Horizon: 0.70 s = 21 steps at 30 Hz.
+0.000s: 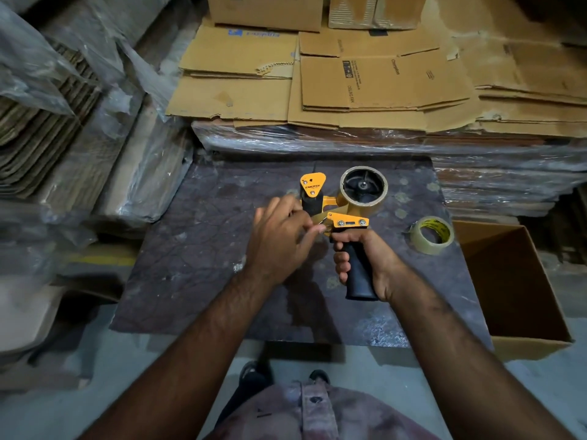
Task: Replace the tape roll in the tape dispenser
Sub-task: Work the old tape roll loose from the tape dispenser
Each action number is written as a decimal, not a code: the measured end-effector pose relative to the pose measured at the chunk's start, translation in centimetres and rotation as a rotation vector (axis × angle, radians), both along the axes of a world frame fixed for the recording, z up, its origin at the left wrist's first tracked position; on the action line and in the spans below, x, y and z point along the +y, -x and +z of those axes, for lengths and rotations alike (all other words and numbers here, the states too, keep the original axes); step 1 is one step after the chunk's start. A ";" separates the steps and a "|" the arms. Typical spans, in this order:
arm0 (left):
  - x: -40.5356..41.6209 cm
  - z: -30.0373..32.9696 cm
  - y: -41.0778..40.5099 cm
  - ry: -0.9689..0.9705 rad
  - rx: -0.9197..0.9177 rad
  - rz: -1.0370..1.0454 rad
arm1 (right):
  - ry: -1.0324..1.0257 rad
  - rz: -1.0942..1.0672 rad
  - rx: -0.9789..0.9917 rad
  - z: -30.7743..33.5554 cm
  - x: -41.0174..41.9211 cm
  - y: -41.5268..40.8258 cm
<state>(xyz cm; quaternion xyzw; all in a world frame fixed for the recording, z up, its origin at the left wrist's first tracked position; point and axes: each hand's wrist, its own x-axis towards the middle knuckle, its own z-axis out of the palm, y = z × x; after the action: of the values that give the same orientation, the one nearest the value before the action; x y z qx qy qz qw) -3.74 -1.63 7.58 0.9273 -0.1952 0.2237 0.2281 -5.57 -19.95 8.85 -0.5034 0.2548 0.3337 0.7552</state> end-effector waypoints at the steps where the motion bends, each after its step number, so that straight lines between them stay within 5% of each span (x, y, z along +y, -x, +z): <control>1: 0.1 0.1 -0.2 0.026 0.006 -0.002 | 0.016 0.019 -0.002 -0.1 0.0 0.0; 6: -0.5 2.8 -2.5 0.067 0.104 0.024 | 0.224 0.113 -0.040 -1.1 0.3 0.5; 15: -4.9 6.3 -4.6 -0.476 0.366 0.254 | 0.357 0.180 -0.165 -1.9 0.1 1.4; 21: -5.0 5.6 -5.6 -0.505 0.329 -0.014 | 0.327 0.194 -0.156 -2.3 -0.5 1.4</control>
<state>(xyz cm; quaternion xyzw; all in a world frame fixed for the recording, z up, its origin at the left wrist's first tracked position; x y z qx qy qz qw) 1.85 -6.61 13.18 0.9771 -0.2115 0.0134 0.0203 -6.95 -20.44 6.50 -0.6656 0.1967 0.3191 0.6453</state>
